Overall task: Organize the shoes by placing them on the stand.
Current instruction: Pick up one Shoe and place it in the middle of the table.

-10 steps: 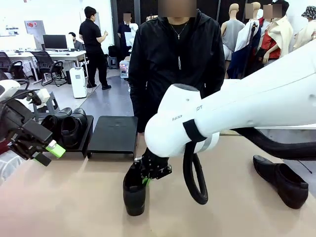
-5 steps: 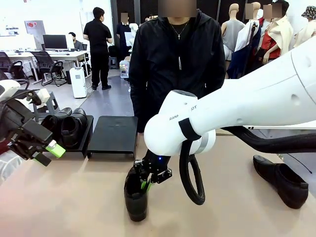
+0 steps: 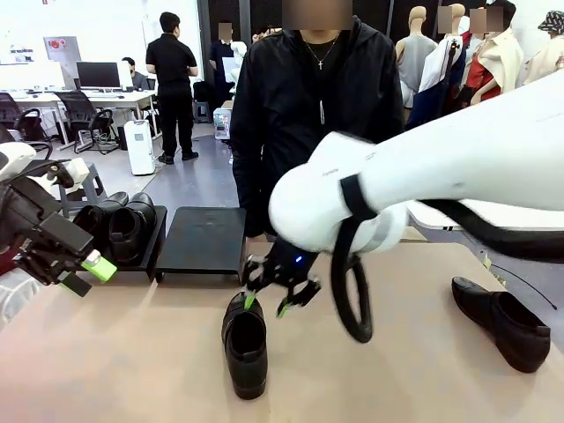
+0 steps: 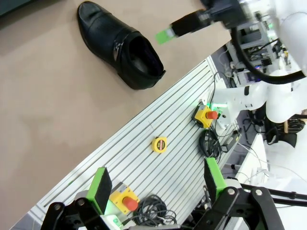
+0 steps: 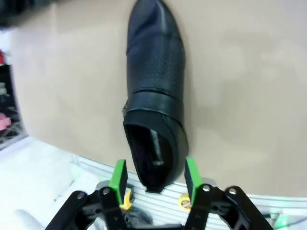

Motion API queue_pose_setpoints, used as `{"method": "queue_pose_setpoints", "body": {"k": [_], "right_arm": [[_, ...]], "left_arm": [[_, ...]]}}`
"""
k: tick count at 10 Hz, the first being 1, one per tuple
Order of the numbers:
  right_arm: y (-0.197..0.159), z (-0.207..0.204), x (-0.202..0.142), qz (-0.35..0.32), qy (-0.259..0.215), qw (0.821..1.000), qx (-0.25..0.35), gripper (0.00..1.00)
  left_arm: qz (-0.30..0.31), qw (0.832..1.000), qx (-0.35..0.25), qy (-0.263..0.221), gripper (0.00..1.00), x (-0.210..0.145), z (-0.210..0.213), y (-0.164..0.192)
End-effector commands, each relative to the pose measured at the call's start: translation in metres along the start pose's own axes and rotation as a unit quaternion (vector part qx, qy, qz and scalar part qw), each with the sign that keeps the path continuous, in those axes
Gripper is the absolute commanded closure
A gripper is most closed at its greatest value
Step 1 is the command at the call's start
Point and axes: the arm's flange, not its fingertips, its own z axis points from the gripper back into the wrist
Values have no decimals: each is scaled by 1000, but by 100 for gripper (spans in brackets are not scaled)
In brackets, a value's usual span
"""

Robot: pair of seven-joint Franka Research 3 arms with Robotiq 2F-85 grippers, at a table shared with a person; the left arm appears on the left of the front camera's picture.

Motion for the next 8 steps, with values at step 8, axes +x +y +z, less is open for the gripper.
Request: {"method": "queue_pose_setpoints", "body": {"k": [8], "right_arm": [[-303,261,-87,148,-8,982,120,0]], "left_arm": [[-9,1000,-13,-3,0,1,1,1]]}}
